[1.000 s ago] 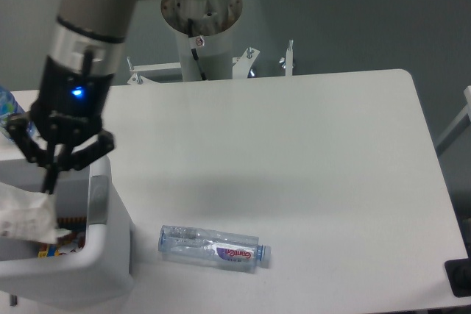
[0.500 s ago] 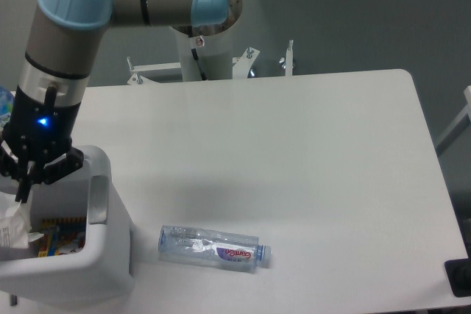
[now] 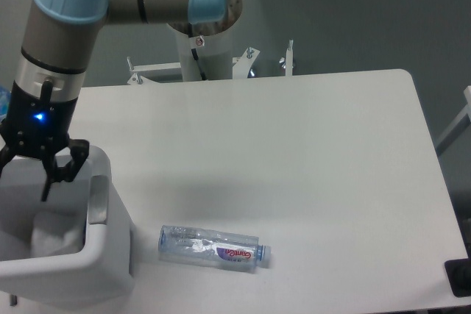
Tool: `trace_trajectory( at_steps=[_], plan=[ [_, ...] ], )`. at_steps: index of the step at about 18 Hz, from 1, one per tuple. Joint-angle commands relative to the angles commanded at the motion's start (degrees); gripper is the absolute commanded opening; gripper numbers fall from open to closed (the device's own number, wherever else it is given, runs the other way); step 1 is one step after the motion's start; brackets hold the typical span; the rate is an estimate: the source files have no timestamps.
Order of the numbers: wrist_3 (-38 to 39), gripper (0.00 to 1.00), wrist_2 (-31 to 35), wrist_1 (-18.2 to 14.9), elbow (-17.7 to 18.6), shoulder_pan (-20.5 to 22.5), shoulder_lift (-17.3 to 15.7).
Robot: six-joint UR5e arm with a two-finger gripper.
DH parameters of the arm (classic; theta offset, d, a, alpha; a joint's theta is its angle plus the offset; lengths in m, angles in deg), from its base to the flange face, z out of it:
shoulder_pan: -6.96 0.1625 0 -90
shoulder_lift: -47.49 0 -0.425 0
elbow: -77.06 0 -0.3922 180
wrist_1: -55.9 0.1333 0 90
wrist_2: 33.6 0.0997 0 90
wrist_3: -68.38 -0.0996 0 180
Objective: Place the trash in the trash can
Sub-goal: 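Open the gripper to drop the tissue into the bin, then move the gripper down to the clear plastic water bottle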
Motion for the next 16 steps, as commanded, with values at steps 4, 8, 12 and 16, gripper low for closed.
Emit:
trace_trajectory(
  at_steps=[4, 8, 12, 16],
  plan=[
    [14.0, 1.00, 6.3, -0.3, 0.6, 6.2, 0.2],
    [16.7, 1.00, 5.8, -0.5, 1.3, 10.7, 2.4],
    [17.6, 1.00, 5.1, -5.3, 2.4, 14.5, 5.9],
    [18.5, 1.00, 5.2, -6.9, 2.1, 17.1, 10.3]
  ],
)
